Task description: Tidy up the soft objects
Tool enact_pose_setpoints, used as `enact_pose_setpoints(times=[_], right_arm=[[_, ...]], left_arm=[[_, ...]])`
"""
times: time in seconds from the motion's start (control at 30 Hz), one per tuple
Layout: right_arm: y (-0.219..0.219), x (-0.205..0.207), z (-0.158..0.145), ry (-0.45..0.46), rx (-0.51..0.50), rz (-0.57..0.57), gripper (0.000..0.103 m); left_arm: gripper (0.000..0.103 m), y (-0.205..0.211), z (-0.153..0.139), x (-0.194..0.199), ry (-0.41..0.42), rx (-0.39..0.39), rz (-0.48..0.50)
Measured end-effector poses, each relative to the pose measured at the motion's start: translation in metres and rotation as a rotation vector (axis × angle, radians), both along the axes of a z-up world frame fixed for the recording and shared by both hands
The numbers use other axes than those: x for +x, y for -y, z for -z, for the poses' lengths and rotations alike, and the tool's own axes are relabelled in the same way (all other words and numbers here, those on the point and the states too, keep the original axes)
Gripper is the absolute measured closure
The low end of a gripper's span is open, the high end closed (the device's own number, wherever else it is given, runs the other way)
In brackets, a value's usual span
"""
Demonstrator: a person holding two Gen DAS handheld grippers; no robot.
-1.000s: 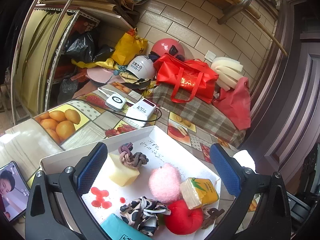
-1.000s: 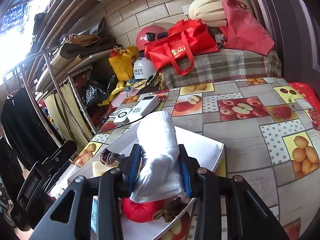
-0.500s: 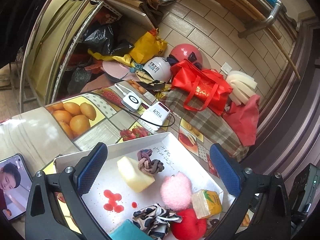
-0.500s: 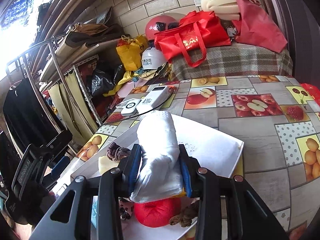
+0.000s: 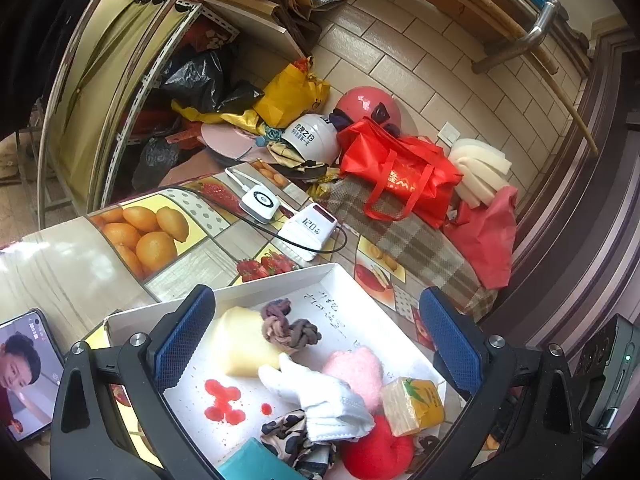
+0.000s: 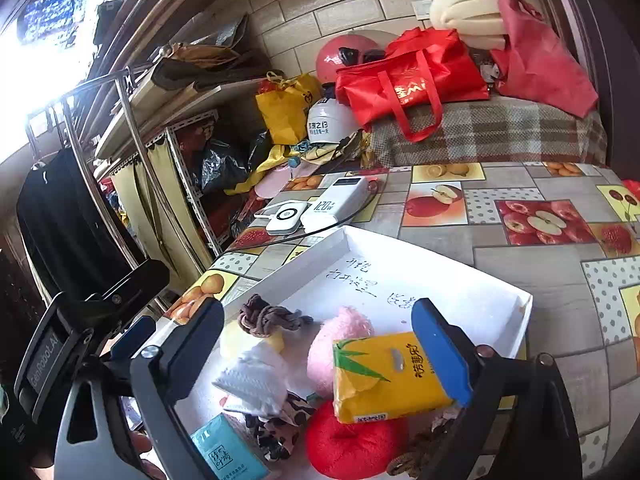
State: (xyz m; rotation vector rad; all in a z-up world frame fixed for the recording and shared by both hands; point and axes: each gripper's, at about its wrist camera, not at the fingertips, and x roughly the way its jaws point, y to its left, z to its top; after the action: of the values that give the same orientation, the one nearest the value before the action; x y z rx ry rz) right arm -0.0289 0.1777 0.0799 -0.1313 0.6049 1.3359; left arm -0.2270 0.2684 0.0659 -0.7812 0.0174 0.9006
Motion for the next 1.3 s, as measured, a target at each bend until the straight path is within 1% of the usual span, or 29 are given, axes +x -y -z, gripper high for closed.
enact_pose_setpoints(times=[0.07, 0.13, 0.3, 0.4, 0.53, 0.63, 0.73, 0.8, 0.87, 0.93, 0.97, 1.03, 1.07, 1.13, 1.17, 1.2, 1.27, 1.3], right_arm=[[0.009, 0.007, -0.001, -0.004, 0.016, 0.040, 0.005], [0.019, 0.011, -0.002, 0.010, 0.031, 0.074, 0.005], [0.062, 0.026, -0.001, 0.083, 0.039, 0.182, 0.005], [0.097, 0.040, 0.002, 0.125, 0.029, 0.259, 0.005], [0.159, 0.066, -0.005, 0.163, 0.059, 0.436, 0.005], [0.207, 0.083, -0.015, 0.150, 0.111, 0.554, 0.005], [0.244, 0.091, -0.022, 0.119, 0.169, 0.631, 0.005], [0.264, 0.091, -0.025, 0.098, 0.204, 0.673, 0.005], [0.278, 0.085, -0.029, 0.100, 0.232, 0.702, 0.004], [0.284, 0.076, -0.034, 0.155, 0.244, 0.720, 0.004], [0.288, 0.068, -0.037, 0.198, 0.247, 0.741, 0.004], [0.292, 0.054, -0.039, 0.282, 0.256, 0.784, 0.004], [0.293, 0.046, -0.039, 0.319, 0.262, 0.807, 0.002], [0.295, 0.035, -0.036, 0.352, 0.273, 0.814, 0.000], [0.295, 0.032, -0.035, 0.352, 0.274, 0.789, 0.000], [0.295, 0.031, -0.034, 0.344, 0.272, 0.761, 0.000], [0.296, 0.030, -0.032, 0.318, 0.273, 0.708, 0.000], [0.298, 0.029, -0.030, 0.305, 0.280, 0.683, 0.000]], left_arm=[[0.000, 0.000, 0.000, 0.000, -0.004, 0.003, 0.002], [0.000, 0.000, 0.000, 0.001, -0.003, 0.004, 0.003], [0.000, 0.000, -0.002, 0.005, -0.013, 0.006, 0.023], [0.000, 0.001, -0.003, 0.009, -0.024, 0.010, 0.045], [0.000, 0.005, -0.004, 0.016, -0.049, 0.029, 0.064], [0.000, 0.006, -0.003, 0.021, -0.065, 0.035, 0.081], [0.000, 0.009, -0.005, 0.028, -0.090, 0.061, 0.112], [0.000, 0.017, -0.010, 0.034, -0.127, 0.107, 0.131], [0.000, 0.030, -0.017, 0.039, -0.179, 0.180, 0.146], [0.000, 0.048, -0.026, 0.043, -0.254, 0.270, 0.135], [0.000, 0.058, -0.030, 0.046, -0.304, 0.295, 0.119], [0.000, 0.076, -0.036, 0.049, -0.374, 0.303, 0.091], [0.000, 0.086, -0.037, 0.049, -0.403, 0.295, 0.075], [0.000, 0.102, -0.035, 0.050, -0.468, 0.236, 0.060], [0.000, 0.109, -0.035, 0.052, -0.500, 0.214, 0.073], [0.000, 0.116, -0.035, 0.054, -0.522, 0.212, 0.103], [0.000, 0.135, -0.036, 0.057, -0.548, 0.247, 0.153], [0.000, 0.144, -0.038, 0.057, -0.560, 0.268, 0.162]])
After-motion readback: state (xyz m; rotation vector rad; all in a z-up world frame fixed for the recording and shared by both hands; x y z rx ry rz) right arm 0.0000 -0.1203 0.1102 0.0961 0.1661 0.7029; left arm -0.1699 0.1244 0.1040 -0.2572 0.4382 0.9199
